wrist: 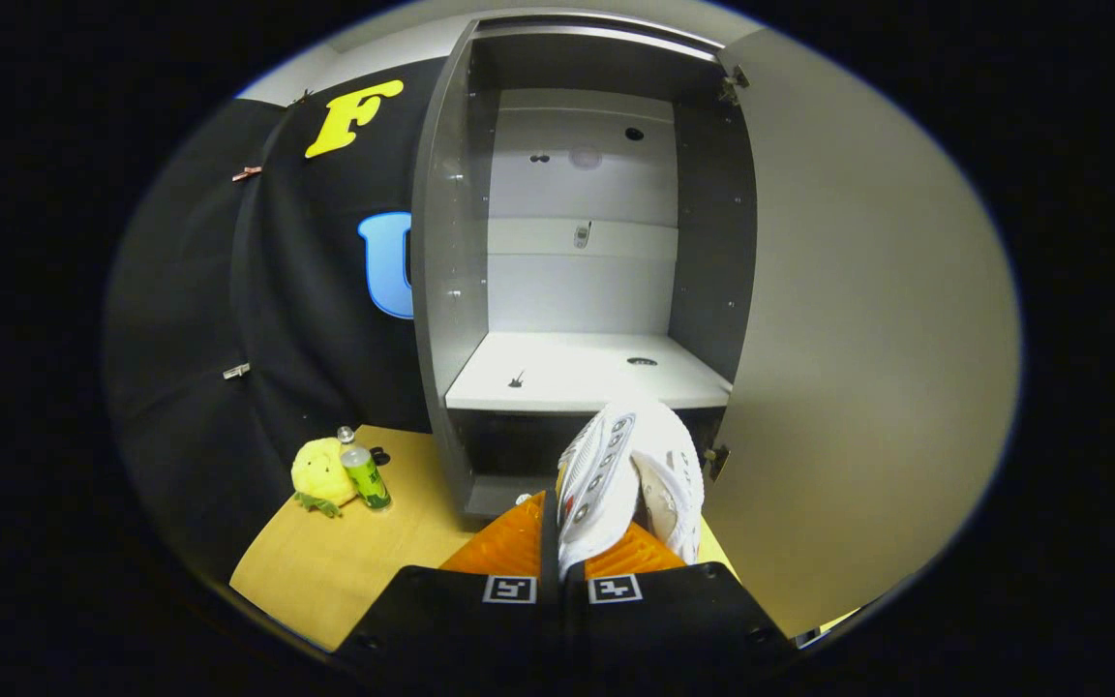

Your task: Open the shoe cabinet door, grab the shoes and put them into the shoe cabinet, then close the shoe cabinet door.

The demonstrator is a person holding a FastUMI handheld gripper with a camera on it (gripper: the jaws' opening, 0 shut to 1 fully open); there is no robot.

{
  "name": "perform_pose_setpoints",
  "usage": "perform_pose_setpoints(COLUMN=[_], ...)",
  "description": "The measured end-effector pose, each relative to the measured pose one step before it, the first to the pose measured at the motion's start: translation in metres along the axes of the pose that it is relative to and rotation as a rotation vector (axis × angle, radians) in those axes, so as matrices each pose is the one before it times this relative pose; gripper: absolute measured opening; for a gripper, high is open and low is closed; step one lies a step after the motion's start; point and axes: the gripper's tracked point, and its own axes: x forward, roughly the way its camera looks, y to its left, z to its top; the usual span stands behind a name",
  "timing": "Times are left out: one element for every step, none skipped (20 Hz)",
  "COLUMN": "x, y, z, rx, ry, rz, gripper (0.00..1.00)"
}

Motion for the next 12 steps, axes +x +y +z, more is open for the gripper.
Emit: perform_pose_setpoints(x=[0.00278, 0.00302, 0.00349, 0.00284, 0.00367, 0.00478, 0.00394, 0.00606, 0.0048, 0.00478, 0.00703, 0.00718], y=[0.00054, -0.00124, -0.00088, -0.00206, -0.00189, -0.00084, -0.00068, -0.00274, -0.00227, -0.00369, -0.0028, -0.00305], z=[0.00702, 0.0082, 0.00858, 0.00817, 0.00781, 0.00751, 0.00615, 0.00704, 0.00795, 0.00776, 0.00613, 0.00397], rx=[0.00273, 0.00351, 0.00263, -0.0022, -0.00759, -0.01157, -0.01032, -0.00672, -0.00054, 0.0007, -0.00267, -0.00593], ry=[-0.0069, -0.00475, -0.00502, -0.00902, -0.0075, -0.00964, -0.00613, -0.00533, -0.00733, -0.00261, -0.00083, 0.00309], rz=[-0.00045, -0.00035, -0.00146, -0.0029, -0.00267, -0.00111, -0.00149, -0.00085, 0.00119, 0.00145, -0.00227, -0.00489], gripper=[0.05, 0.05, 0.05, 0.05, 0.05, 0.05, 0.05, 0.05, 0.05, 0.05, 0.05, 0.05])
